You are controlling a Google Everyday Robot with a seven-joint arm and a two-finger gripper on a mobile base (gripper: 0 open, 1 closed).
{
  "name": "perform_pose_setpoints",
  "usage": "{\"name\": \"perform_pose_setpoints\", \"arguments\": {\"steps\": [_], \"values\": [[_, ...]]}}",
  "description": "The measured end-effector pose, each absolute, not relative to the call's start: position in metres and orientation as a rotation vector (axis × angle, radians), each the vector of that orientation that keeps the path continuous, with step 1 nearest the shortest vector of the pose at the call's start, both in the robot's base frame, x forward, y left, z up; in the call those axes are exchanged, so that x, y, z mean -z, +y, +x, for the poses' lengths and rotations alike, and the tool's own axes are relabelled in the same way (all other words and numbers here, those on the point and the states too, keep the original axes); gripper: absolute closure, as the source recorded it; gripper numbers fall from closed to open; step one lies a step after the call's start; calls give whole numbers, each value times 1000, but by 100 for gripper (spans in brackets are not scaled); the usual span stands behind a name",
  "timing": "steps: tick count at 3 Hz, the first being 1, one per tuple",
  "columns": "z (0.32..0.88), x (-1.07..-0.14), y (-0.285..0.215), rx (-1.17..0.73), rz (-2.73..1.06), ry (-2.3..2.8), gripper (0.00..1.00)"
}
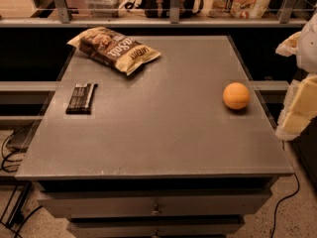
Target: Move orange near brown chip bag
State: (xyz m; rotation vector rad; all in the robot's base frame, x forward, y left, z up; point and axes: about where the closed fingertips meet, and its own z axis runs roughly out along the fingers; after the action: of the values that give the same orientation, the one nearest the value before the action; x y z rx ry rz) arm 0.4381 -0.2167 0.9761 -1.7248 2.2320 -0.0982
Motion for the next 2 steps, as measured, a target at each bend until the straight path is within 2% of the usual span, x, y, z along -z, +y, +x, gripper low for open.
{"name": "perform_pose_setpoints", "arguments": {"steps": [2], "values": [[450, -973, -207, 81, -1668, 2216, 0]]}}
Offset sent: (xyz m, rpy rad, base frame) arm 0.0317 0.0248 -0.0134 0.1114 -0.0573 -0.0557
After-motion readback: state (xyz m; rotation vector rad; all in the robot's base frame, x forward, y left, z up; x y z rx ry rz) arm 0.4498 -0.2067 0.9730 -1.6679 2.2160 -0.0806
